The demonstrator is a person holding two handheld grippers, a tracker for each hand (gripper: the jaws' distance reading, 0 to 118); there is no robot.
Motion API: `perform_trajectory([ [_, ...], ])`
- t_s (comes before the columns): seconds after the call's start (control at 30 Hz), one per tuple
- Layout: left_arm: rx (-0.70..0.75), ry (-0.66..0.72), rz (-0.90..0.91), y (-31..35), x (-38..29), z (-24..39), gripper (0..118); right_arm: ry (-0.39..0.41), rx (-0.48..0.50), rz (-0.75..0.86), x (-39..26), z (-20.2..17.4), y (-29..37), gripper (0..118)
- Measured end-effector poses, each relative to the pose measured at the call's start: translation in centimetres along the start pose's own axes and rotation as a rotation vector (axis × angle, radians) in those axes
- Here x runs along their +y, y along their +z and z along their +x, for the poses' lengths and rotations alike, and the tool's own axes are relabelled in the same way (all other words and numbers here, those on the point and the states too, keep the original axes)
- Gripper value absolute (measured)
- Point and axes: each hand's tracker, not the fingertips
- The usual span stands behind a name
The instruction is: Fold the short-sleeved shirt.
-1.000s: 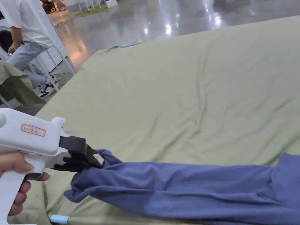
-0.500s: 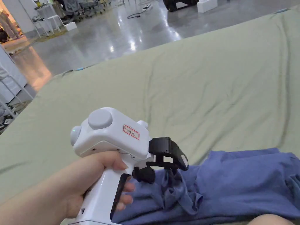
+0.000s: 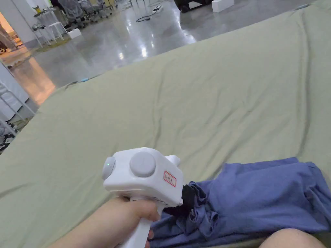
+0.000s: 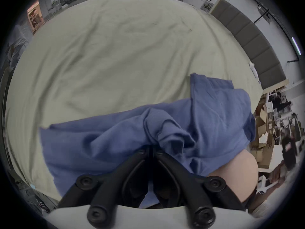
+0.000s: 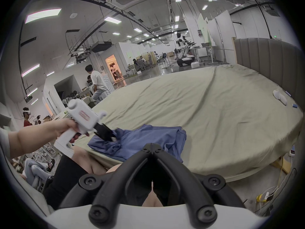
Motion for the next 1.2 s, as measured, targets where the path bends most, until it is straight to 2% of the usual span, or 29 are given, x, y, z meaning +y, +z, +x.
perform_trajectory([
  [0.03,0.009,-0.057,0.022,0.5,0.2,0.7,5,0.003,-0.002,0.005,0.0,0.0,0.3,2],
  [0.07,-0.051,-0.083,0.069,2.0,-0.1,0.4,4,0.003,-0.006,0.005,0.0,0.2,0.5,2],
  [0.13,-0.239,-0.036,0.156,4.8,-1.5,-1.6,3,0.006,-0.018,-0.008,0.1,-0.1,0.3,2],
  [0.17,-0.285,-0.001,0.186,6.6,-2.5,-2.9,3,0.012,-0.026,-0.017,0.1,-0.1,0.3,2],
  [0.2,-0.294,0.008,0.179,8.5,-3.6,-4.4,3,0.017,-0.034,-0.022,0.2,-0.1,0.1,2],
  [0.3,-0.369,0.033,0.326,12.2,-7.4,-10.5,3,0.013,-0.038,-0.038,0.5,-0.9,-0.7,2],
  [0.33,-0.387,0.058,0.379,12.8,-8.6,-12.6,14,0.008,-0.038,-0.039,0.6,-1.1,-0.8,2],
  [0.37,-0.374,0.092,0.466,13.0,-9.9,-15.1,54,-0.002,-0.034,-0.040,0.6,-1.4,-1.0,2],
  [0.4,-0.326,0.132,0.542,12.6,-11.0,-17.2,116,-0.022,-0.023,-0.039,0.7,-1.5,-1.2,2],
  [0.43,-0.297,0.208,0.549,11.6,-11.7,-19.0,118,-0.040,-0.017,-0.033,0.8,-1.6,-1.2,2],
  [0.47,-0.293,0.262,0.510,9.9,-11.7,-21.0,118,-0.047,-0.016,-0.033,1.0,-1.7,-1.3,2],
  [0.5,-0.357,0.331,0.550,9.2,-12.5,-22.8,118,-0.043,-0.019,-0.040,1.6,-2.6,-1.8,2],
  [0.6,-0.552,0.461,0.375,4.4,-12.2,-23.8,118,0.008,-0.062,-0.065,2.5,-3.7,-2.2,2],
  [0.67,-0.608,0.429,0.329,1.7,-11.0,-23.0,118,0.015,-0.060,-0.067,2.9,-4.1,-2.2,2],
  [0.73,-0.622,0.378,0.441,1.2,-10.1,-23.2,118,0.015,-0.060,-0.064,3.2,-4.4,-2.3,2],
  [0.8,-0.615,0.391,0.420,0.8,-8.8,-22.0,118,0.013,-0.063,-0.061,3.1,-4.7,-2.4,2],
  [0.83,-0.635,0.389,0.406,0.6,-8.4,-21.4,96,0.011,-0.066,-0.061,3.1,-4.8,-2.5,2],
  [0.87,-0.642,0.359,0.384,0.6,-8.6,-19.7,29,0.010,-0.068,-0.062,3.0,-4.8,-2.7,2],
  [0.9,-0.567,0.300,0.342,0.1,-8.3,-18.3,9,0.009,-0.069,-0.065,2.9,-4.9,-2.8,2],
  [0.93,-0.454,0.241,0.336,0.3,-8.3,-17.6,9,0.009,-0.072,-0.070,2.8,-4.9,-2.9,2],
  [1.0,-0.492,0.190,0.333,1.5,-8.2,-17.4,9,0.006,-0.078,-0.079,2.6,-4.8,-3.0,2],
  [1.2,-0.386,0.316,0.423,7.9,-8.1,-23.5,9,-0.001,-0.080,-0.069,2.4,-3.8,-2.1,2],
])
